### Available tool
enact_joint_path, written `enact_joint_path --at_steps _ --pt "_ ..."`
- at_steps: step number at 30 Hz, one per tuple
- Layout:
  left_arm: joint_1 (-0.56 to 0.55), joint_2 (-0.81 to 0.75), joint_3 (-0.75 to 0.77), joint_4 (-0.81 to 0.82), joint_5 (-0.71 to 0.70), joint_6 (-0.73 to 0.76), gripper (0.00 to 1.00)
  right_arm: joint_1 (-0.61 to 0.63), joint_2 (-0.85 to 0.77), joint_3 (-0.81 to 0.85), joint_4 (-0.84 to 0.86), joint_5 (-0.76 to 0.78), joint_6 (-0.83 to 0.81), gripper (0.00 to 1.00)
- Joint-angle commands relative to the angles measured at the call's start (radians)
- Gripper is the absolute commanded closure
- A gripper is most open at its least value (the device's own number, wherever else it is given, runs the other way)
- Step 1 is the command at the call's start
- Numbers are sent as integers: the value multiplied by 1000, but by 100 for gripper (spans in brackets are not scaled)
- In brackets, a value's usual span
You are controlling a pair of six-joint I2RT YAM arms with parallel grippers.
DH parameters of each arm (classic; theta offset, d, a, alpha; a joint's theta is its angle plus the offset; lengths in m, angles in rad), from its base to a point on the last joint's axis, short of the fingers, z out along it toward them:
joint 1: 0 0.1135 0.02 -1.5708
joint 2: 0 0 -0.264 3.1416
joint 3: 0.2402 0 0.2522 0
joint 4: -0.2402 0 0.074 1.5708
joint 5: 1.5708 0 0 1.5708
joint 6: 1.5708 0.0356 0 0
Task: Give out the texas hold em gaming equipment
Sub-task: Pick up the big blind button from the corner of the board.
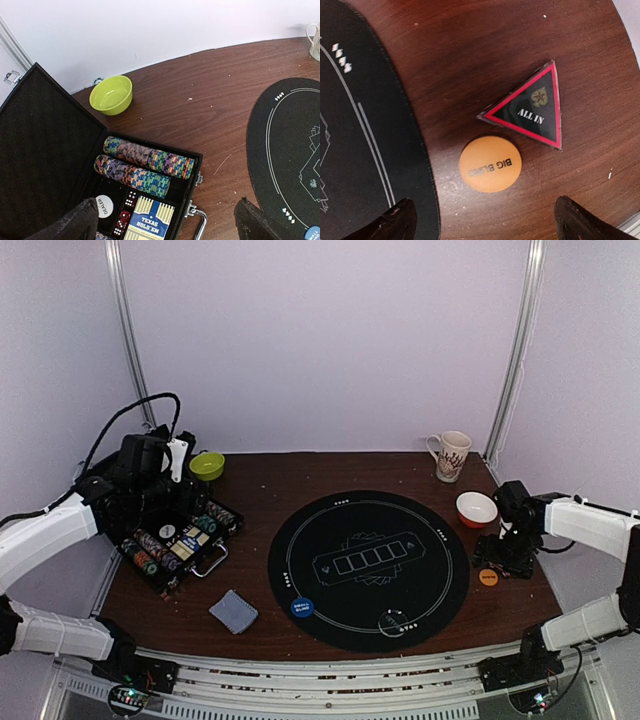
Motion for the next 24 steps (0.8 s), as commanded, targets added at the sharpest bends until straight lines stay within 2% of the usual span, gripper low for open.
enact_joint_path --at_steps 1,6,12,24 --pt "10 -9 2 27 -25 13 2 -72 70 -5 76 -52 -25 5" --pt "9 -21 -25 48 -64 51 2 -98 150 -41 126 -85 -12 11" --pt "8 -18 -15 39 -51 48 2 -98 179 -36 117 -12 -10 17" --pt "8 -28 -4 31 -29 41 2 -92 238 -36 121 11 -11 31"
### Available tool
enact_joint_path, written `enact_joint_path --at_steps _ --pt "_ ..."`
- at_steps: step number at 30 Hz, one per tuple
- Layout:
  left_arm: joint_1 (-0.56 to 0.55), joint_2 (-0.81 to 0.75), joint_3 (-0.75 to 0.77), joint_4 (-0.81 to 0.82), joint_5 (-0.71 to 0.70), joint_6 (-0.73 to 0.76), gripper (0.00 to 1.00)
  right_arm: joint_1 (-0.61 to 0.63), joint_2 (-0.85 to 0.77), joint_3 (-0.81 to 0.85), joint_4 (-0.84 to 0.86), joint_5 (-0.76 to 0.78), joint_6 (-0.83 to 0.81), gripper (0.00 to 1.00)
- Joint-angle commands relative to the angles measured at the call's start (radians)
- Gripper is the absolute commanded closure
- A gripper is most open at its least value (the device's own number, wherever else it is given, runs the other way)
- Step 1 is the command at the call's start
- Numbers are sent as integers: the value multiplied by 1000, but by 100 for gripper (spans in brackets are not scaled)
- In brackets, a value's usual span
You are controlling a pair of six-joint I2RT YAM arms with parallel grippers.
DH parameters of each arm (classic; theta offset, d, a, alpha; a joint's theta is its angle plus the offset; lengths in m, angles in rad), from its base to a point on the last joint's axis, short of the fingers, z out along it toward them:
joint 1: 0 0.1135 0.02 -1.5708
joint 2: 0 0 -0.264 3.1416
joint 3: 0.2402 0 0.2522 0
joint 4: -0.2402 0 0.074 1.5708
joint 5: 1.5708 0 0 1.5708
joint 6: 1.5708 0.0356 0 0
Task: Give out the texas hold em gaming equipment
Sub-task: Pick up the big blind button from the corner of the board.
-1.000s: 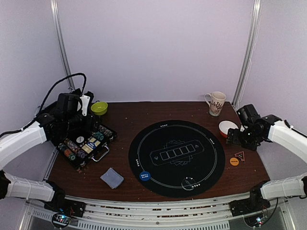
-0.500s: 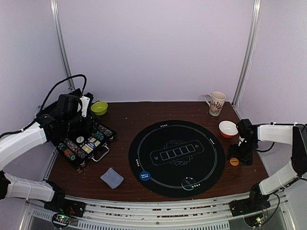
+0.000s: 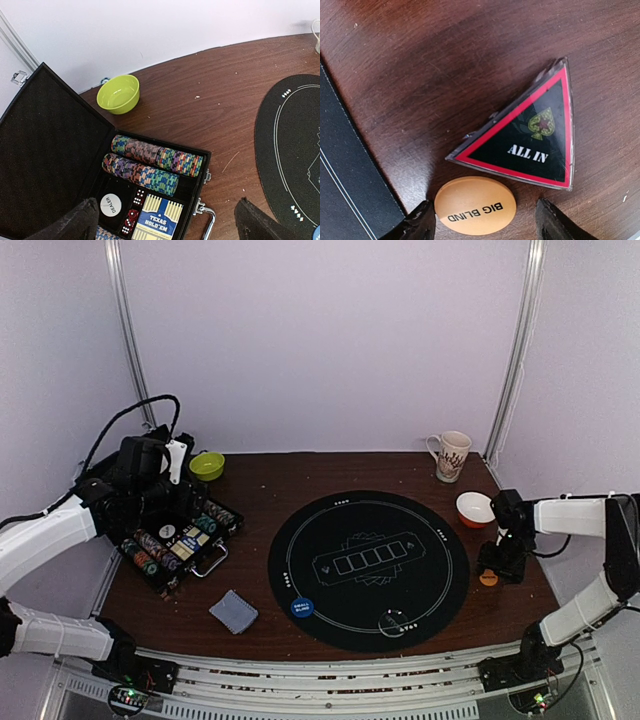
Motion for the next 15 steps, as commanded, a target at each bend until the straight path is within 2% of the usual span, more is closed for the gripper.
enact_joint_path --at_steps 1,15 --pt "9 -16 9 30 4 6 2 4 53 -5 -4 42 2 32" --pt "8 -17 6 30 2 7 2 75 85 7 -26 119 20 34"
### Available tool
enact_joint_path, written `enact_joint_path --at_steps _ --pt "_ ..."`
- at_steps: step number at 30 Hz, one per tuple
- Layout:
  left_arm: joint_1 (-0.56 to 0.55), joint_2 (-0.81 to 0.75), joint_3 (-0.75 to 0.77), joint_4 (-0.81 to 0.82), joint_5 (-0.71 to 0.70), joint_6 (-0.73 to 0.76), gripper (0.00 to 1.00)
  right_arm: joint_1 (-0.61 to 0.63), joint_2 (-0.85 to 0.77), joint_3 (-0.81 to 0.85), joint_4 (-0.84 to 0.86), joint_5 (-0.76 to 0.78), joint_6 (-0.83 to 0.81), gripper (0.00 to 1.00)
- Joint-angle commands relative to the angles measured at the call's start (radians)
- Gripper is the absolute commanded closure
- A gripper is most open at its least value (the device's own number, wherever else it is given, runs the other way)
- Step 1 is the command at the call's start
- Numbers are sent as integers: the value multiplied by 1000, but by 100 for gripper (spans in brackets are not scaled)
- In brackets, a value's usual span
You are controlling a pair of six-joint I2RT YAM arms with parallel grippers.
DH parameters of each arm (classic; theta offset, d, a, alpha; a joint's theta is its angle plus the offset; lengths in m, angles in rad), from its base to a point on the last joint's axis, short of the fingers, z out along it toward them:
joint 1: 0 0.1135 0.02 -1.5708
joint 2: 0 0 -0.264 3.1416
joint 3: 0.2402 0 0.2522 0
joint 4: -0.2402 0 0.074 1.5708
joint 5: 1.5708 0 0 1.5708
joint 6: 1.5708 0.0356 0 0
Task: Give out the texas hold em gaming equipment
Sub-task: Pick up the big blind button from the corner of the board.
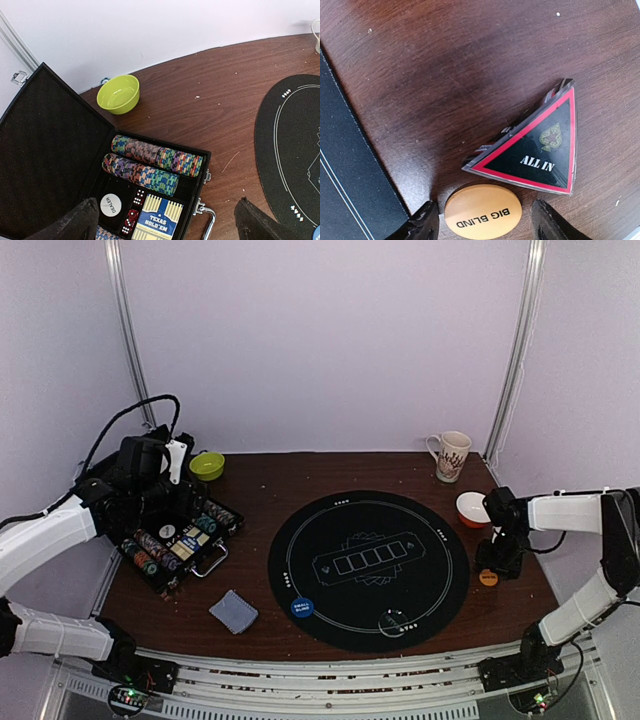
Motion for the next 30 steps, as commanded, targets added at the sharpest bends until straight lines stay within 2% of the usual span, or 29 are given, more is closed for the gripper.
enact_joint_path --at_steps 1,6,10,13,15,30 --pt "8 -16 5 31 0 8 2 24 48 -26 -28 56 18 35" --pt "7 -17 6 32 2 9 2 39 59 -23 -32 65 22 40" --pt "9 -18 6 31 -1 8 2 44 56 -21 -39 66 25 40" --pt "9 -22 6 30 -1 6 2 55 49 -9 -64 64 28 33" --pt "9 -26 6 30 -3 7 2 63 41 -6 -81 64 35 33" --pt "9 -35 6 34 -2 12 2 69 14 -38 -79 -9 78 38"
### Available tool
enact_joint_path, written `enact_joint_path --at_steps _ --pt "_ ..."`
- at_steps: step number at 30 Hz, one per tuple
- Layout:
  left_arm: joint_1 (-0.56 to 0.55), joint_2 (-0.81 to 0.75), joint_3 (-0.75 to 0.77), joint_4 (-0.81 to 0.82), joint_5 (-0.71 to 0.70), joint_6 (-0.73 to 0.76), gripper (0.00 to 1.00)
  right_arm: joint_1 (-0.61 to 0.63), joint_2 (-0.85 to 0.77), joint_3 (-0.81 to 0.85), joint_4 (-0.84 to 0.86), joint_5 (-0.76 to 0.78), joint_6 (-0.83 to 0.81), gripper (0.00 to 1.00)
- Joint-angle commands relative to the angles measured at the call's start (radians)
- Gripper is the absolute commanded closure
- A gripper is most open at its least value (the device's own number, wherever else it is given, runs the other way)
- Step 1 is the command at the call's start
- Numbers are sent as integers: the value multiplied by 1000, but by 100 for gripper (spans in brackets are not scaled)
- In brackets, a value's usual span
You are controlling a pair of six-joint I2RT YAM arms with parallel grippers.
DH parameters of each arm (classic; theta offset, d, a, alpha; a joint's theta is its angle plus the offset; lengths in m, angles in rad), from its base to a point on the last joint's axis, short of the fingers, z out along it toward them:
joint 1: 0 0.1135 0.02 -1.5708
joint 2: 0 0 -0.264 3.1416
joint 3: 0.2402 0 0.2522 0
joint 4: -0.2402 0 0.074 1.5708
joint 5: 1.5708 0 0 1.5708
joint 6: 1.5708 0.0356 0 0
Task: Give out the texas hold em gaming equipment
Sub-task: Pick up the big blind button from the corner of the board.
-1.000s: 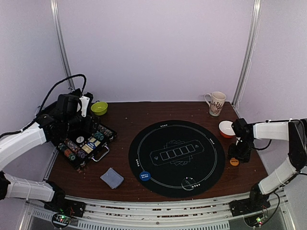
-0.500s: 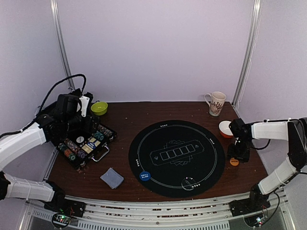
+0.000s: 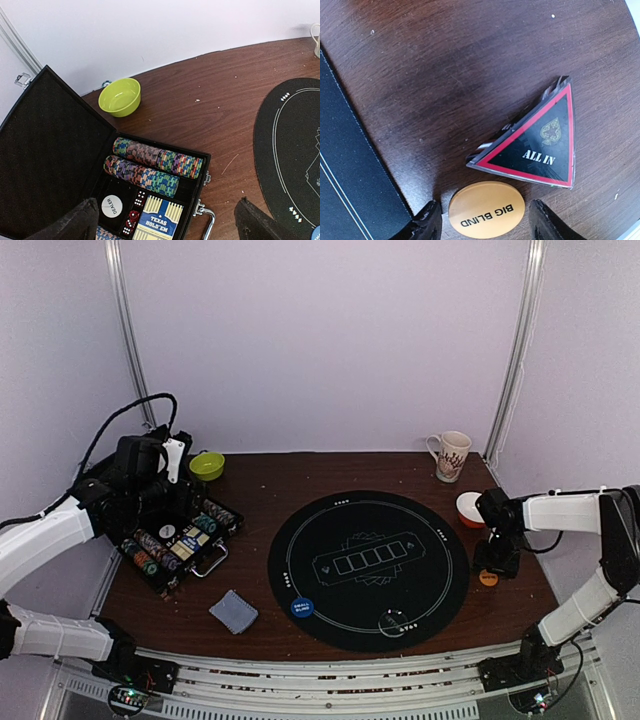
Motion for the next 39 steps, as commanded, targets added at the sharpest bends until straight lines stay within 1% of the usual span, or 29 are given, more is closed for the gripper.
enact_joint_path --at_steps 1,9,16,22,23,27,33,36,39 --pt "9 -17 6 33 -2 12 2 10 -1 -53 -65 -63 27 38" --pt "8 -20 6 34 9 12 2 4 -37 -99 -40 -84 86 37" --pt "8 -21 5 37 15 14 2 -36 -15 -121 -8 -52 85 37" --pt "8 -27 5 38 7 16 2 -38 -14 -129 -8 -45 90 35" --pt "9 -28 5 38 5 16 2 -38 -15 -130 -9 -44 91 36" --pt "8 -31 3 39 4 18 2 -38 -15 -134 -5 -44 91 45" --pt "8 -28 3 41 5 19 2 -38 -27 -133 -4 -41 91 50" --pt "8 -29 3 40 9 18 2 -38 -34 -132 -2 -33 91 54" --pt "9 -31 3 41 10 19 2 -38 -39 -127 -5 -39 90 55"
